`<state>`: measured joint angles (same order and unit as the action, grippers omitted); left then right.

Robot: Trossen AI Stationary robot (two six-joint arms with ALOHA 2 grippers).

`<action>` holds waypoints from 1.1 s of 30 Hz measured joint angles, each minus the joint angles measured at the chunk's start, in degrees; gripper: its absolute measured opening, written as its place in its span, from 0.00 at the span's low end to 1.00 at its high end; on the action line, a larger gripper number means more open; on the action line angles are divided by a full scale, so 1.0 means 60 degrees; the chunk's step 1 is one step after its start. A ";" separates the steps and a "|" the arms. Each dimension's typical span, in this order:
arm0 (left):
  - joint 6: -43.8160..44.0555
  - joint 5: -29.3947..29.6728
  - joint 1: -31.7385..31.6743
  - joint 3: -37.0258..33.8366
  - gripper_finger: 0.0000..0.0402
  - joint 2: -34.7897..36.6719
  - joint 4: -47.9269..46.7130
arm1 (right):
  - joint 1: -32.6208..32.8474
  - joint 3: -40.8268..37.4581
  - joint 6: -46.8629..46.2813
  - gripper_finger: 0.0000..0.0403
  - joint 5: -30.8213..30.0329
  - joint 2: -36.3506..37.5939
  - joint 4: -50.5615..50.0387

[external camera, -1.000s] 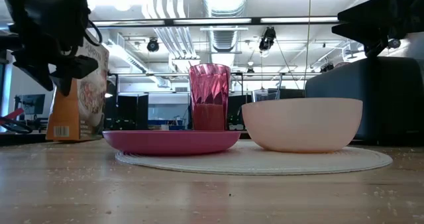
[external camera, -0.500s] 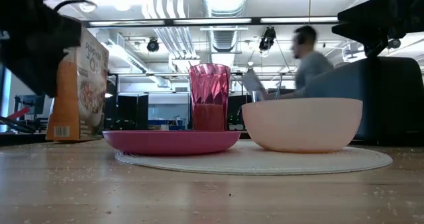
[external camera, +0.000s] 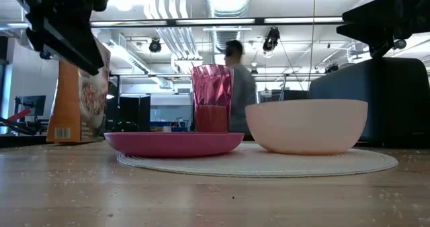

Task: Arrange a breakfast setting
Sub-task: Put the toasted bread on the pink plate

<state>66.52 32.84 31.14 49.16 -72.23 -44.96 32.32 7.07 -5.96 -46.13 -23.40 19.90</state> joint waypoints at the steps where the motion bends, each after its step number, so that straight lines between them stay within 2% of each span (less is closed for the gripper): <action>1: -0.0124 0.0026 0.0000 0.0017 0.40 0.0000 0.0131 | 0.0000 0.0004 0.0000 0.44 0.0002 0.0000 0.0004; 7: -0.0174 0.0101 0.0000 0.0459 0.40 0.0000 0.0219 | 0.0002 0.0004 0.0000 0.44 0.0000 0.0000 0.0002; 16: -0.1312 0.0268 -0.0007 0.1396 0.40 0.0000 0.0258 | 0.0003 0.0004 0.0000 0.44 0.0002 0.0000 0.0003; 21: -0.1531 0.0940 -0.0032 0.1683 0.40 0.0000 0.0392 | 0.0002 0.0004 0.0000 0.44 0.0004 0.0000 0.0001; 28: -0.2469 0.1052 -0.0098 0.2140 0.40 -0.0004 0.0445 | 0.0004 0.0000 0.0000 0.44 0.0004 0.0000 0.0003; 33: -0.2515 0.1292 -0.0064 0.2111 0.40 -0.0011 0.1025 | 0.0004 0.0004 0.0000 0.44 0.0004 0.0000 0.0000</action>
<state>51.43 40.60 30.75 61.82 -72.29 -38.82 32.34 7.09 -5.96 -46.11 -23.40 19.90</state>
